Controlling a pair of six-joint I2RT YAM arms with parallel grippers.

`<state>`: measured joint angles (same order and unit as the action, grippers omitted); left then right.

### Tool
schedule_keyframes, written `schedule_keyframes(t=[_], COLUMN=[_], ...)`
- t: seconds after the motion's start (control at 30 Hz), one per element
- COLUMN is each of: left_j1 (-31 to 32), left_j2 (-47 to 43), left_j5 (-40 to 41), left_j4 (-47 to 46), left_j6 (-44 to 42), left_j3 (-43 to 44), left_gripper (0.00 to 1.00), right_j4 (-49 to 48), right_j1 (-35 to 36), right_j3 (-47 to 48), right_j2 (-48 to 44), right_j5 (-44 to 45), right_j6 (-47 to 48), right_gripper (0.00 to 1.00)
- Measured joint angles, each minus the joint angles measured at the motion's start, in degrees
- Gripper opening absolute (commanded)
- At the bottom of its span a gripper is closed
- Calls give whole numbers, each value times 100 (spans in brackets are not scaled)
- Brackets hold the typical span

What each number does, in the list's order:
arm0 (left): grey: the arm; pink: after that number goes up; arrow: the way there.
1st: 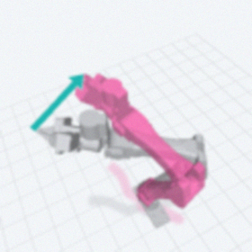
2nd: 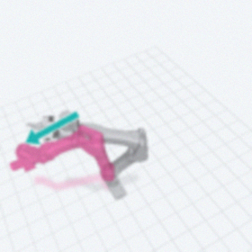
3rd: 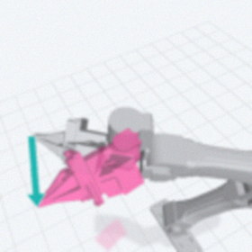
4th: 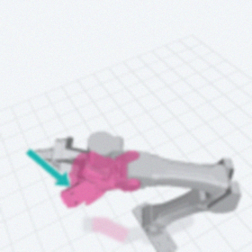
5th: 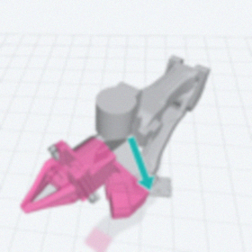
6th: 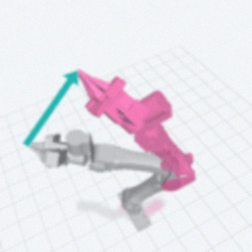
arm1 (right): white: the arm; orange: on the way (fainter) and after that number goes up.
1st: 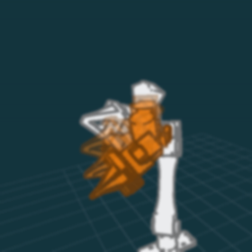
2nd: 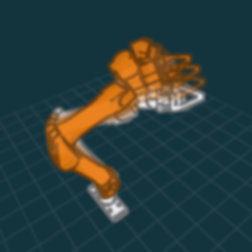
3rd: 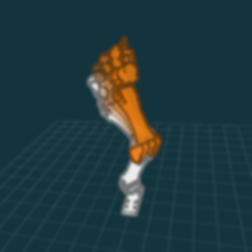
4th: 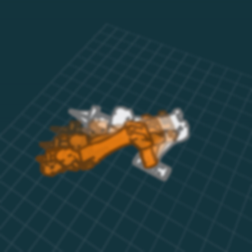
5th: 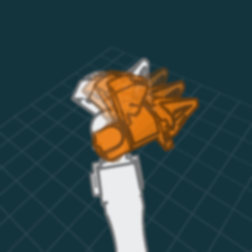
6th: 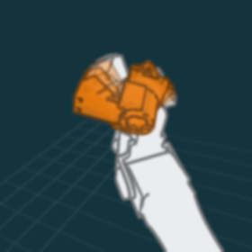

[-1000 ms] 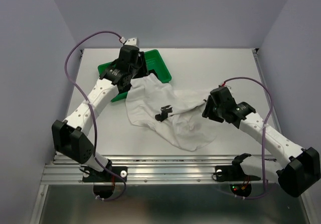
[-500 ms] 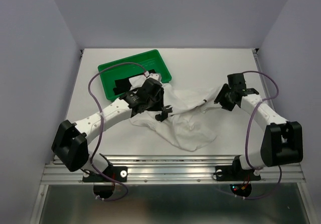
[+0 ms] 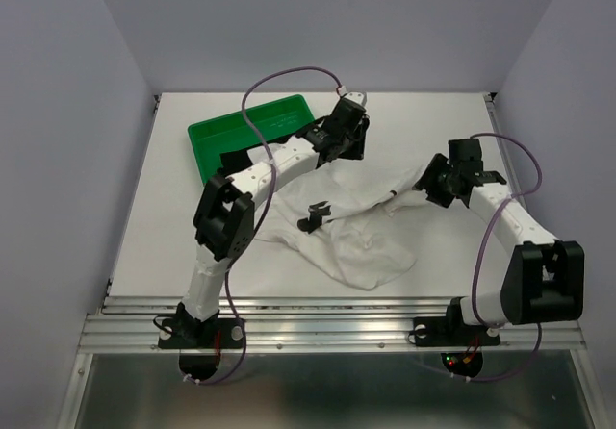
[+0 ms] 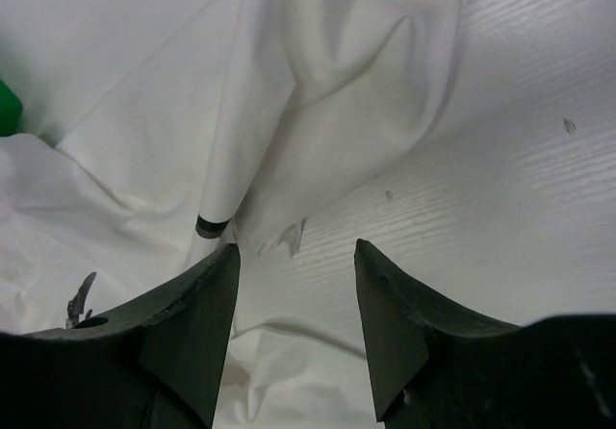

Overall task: Roll the t-shirts
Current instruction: Move the bin to the center of the board.

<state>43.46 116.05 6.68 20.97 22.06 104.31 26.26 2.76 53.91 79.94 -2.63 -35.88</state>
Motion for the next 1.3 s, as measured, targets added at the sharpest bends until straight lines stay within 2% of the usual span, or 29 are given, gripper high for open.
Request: schedule_keyframes(t=[0.2, 0.3, 0.83, 1.3], left_j1=[-52, -111, -1279, -1637], left_j2=[1735, 2295, 2465, 2430], left_j5=[-68, -188, -428, -190], left_j4=[304, 382, 424, 717], left_j6=[-341, -391, -509, -772], left_j3=[2127, 2708, 2201, 1904], left_gripper=[49, 49, 48, 47], right_j4=[63, 111, 236, 236], right_j1=[-2, -2, -2, -2], right_j3=[-251, -348, -610, -612], right_j2=[-573, -796, -1062, -1021], right_j5=[-92, -125, -264, -330], right_j6=[7, 7, 4, 26], right_gripper=[57, 57, 57, 59])
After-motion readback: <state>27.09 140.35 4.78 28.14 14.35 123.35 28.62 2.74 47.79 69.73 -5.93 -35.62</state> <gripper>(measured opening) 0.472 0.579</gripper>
